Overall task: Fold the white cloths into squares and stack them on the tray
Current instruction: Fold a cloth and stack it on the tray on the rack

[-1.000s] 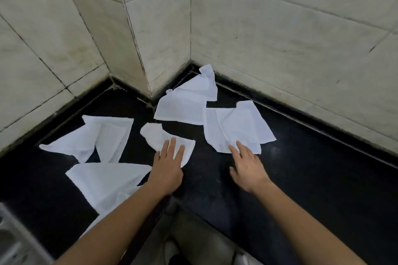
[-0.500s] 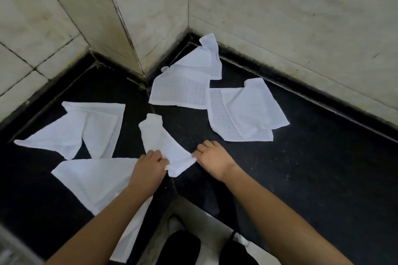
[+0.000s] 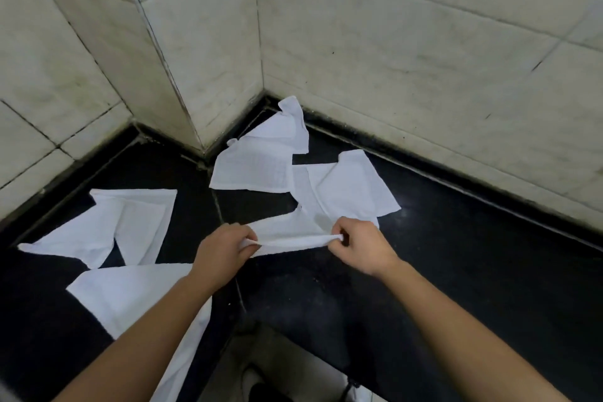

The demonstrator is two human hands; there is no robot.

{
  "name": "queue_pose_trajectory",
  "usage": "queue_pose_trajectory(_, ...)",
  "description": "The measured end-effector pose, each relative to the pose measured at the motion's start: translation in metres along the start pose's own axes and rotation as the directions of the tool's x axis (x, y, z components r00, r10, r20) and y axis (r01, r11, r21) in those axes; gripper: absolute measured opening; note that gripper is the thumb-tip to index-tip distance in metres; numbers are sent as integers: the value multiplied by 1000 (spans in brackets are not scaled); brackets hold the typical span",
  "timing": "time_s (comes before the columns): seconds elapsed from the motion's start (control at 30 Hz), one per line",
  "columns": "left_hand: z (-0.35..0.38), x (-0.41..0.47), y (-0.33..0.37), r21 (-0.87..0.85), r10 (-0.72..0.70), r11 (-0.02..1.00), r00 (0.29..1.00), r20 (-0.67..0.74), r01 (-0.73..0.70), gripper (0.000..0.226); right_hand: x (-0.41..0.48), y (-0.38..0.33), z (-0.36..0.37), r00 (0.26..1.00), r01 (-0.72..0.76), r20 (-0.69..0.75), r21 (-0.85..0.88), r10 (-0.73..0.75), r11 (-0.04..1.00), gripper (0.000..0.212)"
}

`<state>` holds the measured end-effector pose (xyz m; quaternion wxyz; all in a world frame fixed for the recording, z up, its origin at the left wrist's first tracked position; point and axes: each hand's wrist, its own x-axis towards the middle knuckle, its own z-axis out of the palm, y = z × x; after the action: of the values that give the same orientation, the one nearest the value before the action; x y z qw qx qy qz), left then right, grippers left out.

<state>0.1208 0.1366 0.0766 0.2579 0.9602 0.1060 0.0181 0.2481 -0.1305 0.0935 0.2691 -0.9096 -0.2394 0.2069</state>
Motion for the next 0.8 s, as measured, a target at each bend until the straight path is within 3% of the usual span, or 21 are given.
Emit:
queue_pose_trajectory(0.23,-59,16,54,-318,-82,946,995,-55,60,14,-21,-10,-80,970,102,-226,61,-86,993,12)
queue_pose_trajectory(0.37,-85,17,62,-390,-135,917,986,-99,86,11,-21,-18,-90,927,159,-365,184,-83,970,8)
queue_pose_trajectory(0.53,-91,24,57,-350,-232,921,963,-140,172,14,-2,-29,-79,943,150,-326,220,-72,964,13)
queue_pose_trajectory(0.7,-102,22,55,-265,-179,962,894,-411,71,13,10,-50,-77,892,228,-436,197,-123,954,17)
queue_pose_trajectory(0.8,-91,2,44,-159,-134,985,876,-463,67,12,5,-46,-63,887,247,-436,174,-151,953,18)
